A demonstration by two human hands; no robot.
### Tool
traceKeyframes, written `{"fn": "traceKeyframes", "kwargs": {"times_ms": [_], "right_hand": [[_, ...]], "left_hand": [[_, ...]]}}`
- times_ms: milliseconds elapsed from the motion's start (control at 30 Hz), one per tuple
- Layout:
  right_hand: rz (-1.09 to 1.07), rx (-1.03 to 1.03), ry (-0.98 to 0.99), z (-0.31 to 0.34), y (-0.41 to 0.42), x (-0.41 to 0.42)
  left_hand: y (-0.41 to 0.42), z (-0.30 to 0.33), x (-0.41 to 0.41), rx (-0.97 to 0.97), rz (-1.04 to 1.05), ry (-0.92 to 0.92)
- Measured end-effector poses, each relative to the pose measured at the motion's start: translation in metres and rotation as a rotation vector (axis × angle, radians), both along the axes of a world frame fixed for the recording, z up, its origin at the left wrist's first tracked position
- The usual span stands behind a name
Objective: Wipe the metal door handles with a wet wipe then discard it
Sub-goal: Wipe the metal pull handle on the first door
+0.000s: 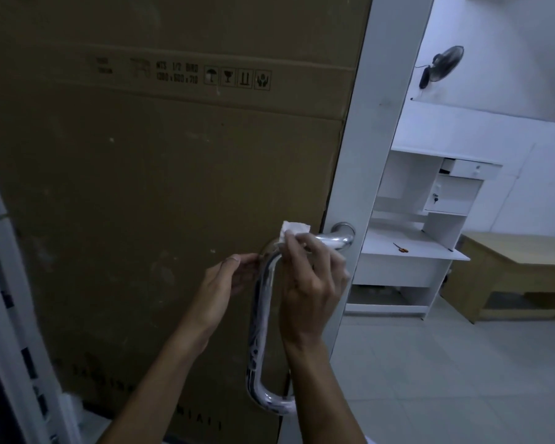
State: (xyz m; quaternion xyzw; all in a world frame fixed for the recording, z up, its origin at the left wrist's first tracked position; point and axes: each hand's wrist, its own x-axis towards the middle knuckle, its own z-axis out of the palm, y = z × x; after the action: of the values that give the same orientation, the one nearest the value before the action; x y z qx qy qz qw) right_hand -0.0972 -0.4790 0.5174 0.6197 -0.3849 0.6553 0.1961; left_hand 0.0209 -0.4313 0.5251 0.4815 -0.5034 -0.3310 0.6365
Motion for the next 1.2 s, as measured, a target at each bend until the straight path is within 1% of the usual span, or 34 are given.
{"fn": "traceKeyframes", "kwargs": {"times_ms": [67, 167, 233, 300, 367, 467, 533, 633, 700, 867, 900, 933, 1033, 1100, 1200], "right_hand": [[-0.079, 0.043, 0.014, 0.009, 0.001, -0.012], [-0.083, 0.119, 0.037, 0.019, -0.001, -0.039], [-0.024, 0.186, 0.049, 0.026, -0.006, -0.06], [0.076, 0.234, 0.112, 0.031, -0.011, -0.076], [0.091, 0.238, 0.222, 0.034, -0.012, -0.082], [0.071, 0.192, 0.39, 0.043, -0.006, -0.076], [0.067, 0.212, 0.501, 0.054, -0.003, -0.066], [-0.002, 0.268, 0.657, 0.065, 0.001, -0.048], [-0.054, 0.258, 0.756, 0.069, 0.003, -0.034], [-0.17, 0.196, 1.107, 0.053, 0.01, 0.0], [-0.174, 0.183, 1.148, 0.046, 0.012, 0.002], [-0.16, 0.174, 1.156, 0.041, 0.012, 0.001], [-0.081, 0.13, 1.09, 0.034, 0.007, -0.011], [-0.04, 0.093, 1.017, 0.034, 0.004, -0.02], [-0.026, 0.134, 0.844, 0.041, -0.002, -0.032]], "left_hand": [[0.001, 0.001, 0.001, 0.015, 0.013, -0.022], [0.002, 0.001, 0.002, 0.029, 0.022, -0.044], [0.002, 0.001, 0.001, 0.03, 0.029, -0.046], [0.001, 0.001, 0.0, 0.027, 0.046, -0.034], [-0.001, 0.0, -0.002, 0.022, 0.06, -0.024], [-0.002, -0.001, -0.004, 0.023, 0.071, -0.024], [-0.002, -0.001, -0.003, 0.024, 0.076, -0.009], [-0.003, -0.001, -0.001, 0.032, 0.06, -0.012], [-0.002, -0.002, 0.0, 0.029, 0.039, -0.005], [-0.003, -0.009, 0.005, 0.063, 0.042, 0.069], [-0.002, -0.011, 0.006, 0.081, 0.047, 0.076], [-0.001, -0.013, 0.008, 0.094, 0.046, 0.071], [0.002, -0.018, 0.012, 0.079, 0.035, 0.04], [0.004, -0.016, 0.014, 0.034, 0.019, 0.003], [0.002, -0.011, 0.013, -0.074, 0.008, -0.078]]}}
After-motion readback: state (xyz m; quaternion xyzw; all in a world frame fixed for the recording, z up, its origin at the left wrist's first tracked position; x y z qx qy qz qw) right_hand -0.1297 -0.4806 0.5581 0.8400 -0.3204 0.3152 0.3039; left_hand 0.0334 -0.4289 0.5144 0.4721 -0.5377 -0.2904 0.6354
